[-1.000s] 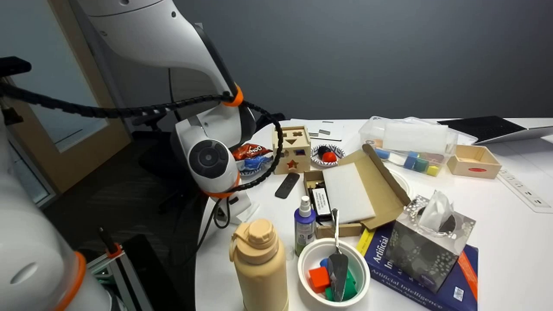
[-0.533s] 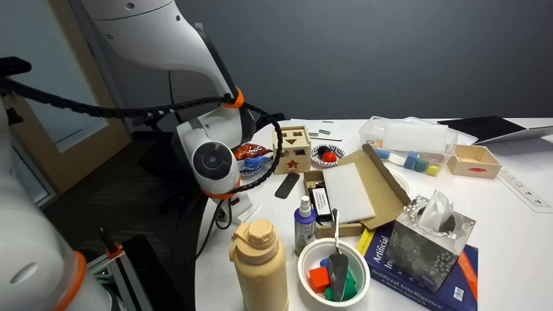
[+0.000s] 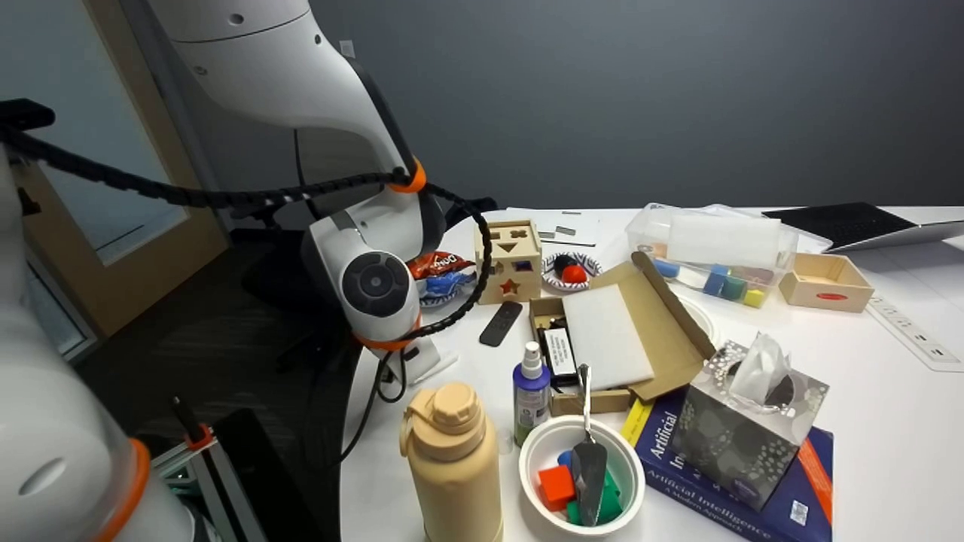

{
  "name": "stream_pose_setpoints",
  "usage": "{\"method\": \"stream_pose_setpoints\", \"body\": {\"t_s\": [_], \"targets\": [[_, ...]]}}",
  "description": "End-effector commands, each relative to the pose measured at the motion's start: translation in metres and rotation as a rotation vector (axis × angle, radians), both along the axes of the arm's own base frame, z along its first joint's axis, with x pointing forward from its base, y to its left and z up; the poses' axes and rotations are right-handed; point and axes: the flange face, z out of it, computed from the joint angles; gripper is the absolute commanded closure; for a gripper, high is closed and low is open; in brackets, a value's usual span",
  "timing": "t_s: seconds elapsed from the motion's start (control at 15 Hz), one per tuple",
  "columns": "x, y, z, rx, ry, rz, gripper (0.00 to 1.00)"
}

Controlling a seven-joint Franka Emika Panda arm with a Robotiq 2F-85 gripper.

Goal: Unfold the white napkin once.

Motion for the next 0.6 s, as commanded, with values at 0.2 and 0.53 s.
{"method": "stream_pose_setpoints", "body": {"t_s": [0.2,0.53], "targets": [[0.0049,0.0011,-0.0022,0.007,0.007,0.006,1.0],[0.0054,-0.0007,-0.0066,0.03,0.005,0.015,1.0]]}}
